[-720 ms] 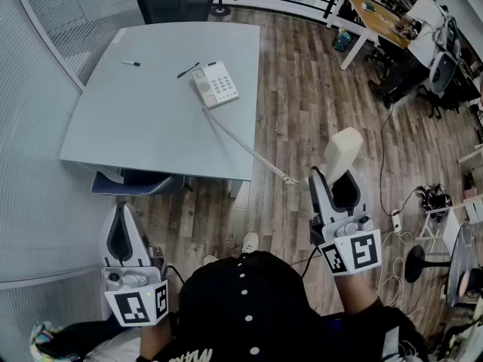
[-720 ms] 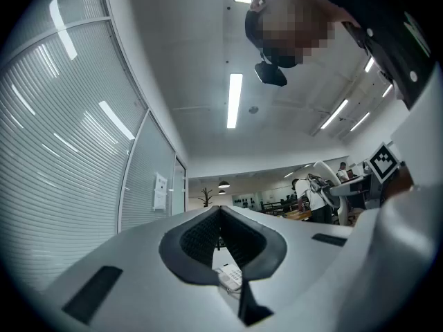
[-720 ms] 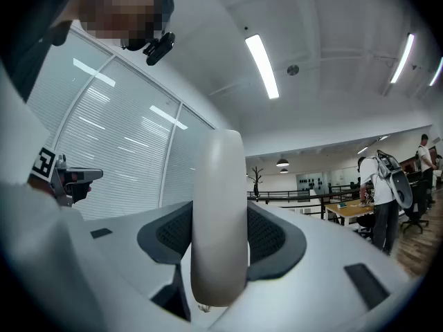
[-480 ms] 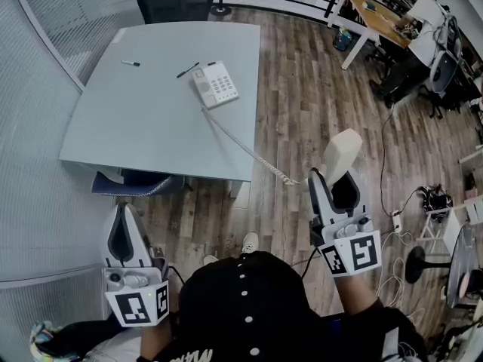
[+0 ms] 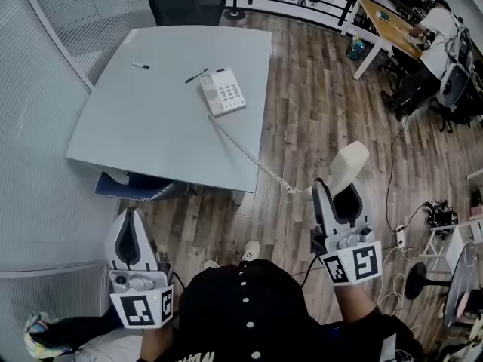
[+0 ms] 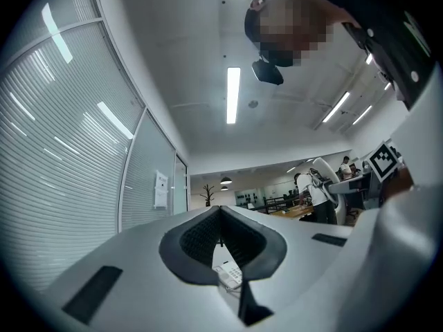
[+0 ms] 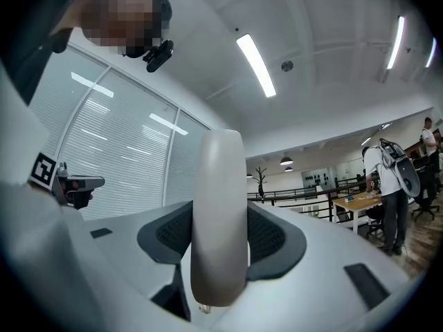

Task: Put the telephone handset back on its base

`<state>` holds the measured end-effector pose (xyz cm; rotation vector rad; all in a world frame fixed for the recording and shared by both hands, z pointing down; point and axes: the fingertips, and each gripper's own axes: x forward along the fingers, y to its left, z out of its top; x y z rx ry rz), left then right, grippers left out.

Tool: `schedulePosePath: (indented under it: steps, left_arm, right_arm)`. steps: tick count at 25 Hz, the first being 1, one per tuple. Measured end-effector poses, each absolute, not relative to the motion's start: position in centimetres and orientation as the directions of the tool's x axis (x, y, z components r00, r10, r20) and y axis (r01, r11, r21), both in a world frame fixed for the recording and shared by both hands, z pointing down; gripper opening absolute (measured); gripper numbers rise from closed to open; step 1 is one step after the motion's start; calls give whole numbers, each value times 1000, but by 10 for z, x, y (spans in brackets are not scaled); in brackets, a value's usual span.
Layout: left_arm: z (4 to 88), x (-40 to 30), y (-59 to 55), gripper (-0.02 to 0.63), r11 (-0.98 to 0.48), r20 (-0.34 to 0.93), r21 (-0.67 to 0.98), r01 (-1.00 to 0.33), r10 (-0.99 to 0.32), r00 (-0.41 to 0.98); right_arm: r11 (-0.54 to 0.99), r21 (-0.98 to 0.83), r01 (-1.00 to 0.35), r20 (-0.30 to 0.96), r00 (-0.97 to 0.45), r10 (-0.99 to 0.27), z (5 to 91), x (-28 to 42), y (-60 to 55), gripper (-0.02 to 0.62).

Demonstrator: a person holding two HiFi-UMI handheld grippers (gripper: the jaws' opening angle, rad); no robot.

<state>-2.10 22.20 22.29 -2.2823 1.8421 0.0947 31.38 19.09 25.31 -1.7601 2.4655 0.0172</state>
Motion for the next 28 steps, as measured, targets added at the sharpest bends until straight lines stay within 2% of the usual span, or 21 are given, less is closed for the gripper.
schedulePosePath:
  steps: [14, 28]
  left_arm:
    - [230, 15, 218, 14, -117, -161, -110, -987, -978, 134]
    - [235, -21, 177, 15, -137, -176, -102, -985, -972, 154]
  right_arm:
    - [417, -64, -907, -73, -413, -908, 270, 333, 154, 229]
    - [406, -62, -912, -55, -403, -913, 273, 302, 121, 229]
